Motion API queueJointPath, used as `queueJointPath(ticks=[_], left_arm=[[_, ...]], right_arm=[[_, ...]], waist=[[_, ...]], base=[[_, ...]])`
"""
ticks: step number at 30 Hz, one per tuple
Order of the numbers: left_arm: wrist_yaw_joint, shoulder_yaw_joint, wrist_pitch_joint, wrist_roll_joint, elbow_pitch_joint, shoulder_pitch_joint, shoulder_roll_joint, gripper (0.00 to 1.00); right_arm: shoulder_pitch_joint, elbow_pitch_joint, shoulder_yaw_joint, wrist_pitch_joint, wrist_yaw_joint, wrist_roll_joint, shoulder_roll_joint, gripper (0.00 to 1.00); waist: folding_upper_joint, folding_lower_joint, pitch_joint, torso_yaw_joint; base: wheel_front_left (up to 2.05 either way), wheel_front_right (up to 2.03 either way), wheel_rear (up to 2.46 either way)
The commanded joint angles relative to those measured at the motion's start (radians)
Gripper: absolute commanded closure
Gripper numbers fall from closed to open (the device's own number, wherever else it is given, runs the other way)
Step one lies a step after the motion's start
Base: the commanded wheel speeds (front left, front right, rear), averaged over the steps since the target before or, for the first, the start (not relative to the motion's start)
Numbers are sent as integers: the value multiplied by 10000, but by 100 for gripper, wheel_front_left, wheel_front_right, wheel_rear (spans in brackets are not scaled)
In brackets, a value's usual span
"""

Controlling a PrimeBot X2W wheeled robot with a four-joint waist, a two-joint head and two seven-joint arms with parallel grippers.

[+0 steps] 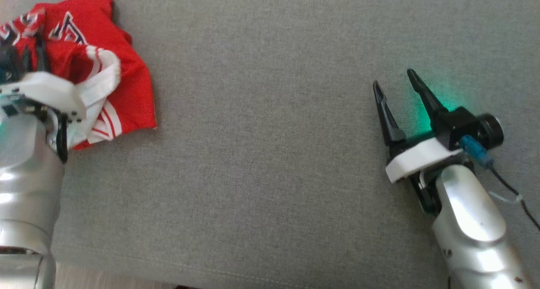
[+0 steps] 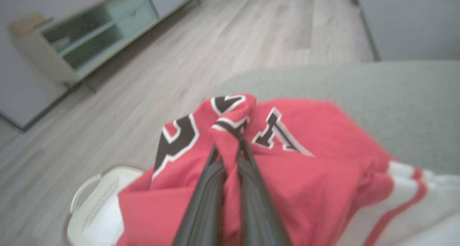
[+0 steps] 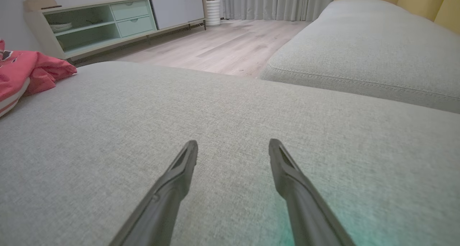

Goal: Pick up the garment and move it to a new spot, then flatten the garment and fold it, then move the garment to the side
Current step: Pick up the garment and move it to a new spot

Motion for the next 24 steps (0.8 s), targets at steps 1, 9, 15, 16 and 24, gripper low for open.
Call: queueJointPath(ticks=[1, 9, 15, 16, 24], left_arm=[[7, 55, -229, 135, -418, -549, 613, 100], [-436, -515, -592, 663, -2895, -768, 303, 100], [-836, -1117, -595, 863, -4770, -245, -307, 100], [-881, -1241, -595, 908, -5131, -95, -406, 100], [-1034, -1794, -596, 663, -6589, 1179, -1509, 100]], right_arm=[[473, -20, 121, 27, -7, 48, 31, 0], [866, -19, 124, 27, -7, 125, 412, 0], [1091, -89, 228, 27, -7, 268, 593, 0], [1118, -113, 265, 27, -7, 292, 612, 0], [1302, -160, 412, 27, -7, 439, 676, 0]], waist=[[0, -1, -236, -38], [0, -1, -1406, -657], [0, -1, -1993, -1645], [0, -1, -2067, -1864], [0, -1, -2379, -3497]], base=[[0, 0, 0], [0, 0, 0], [0, 0, 0], [0, 0, 0], [0, 0, 0]])
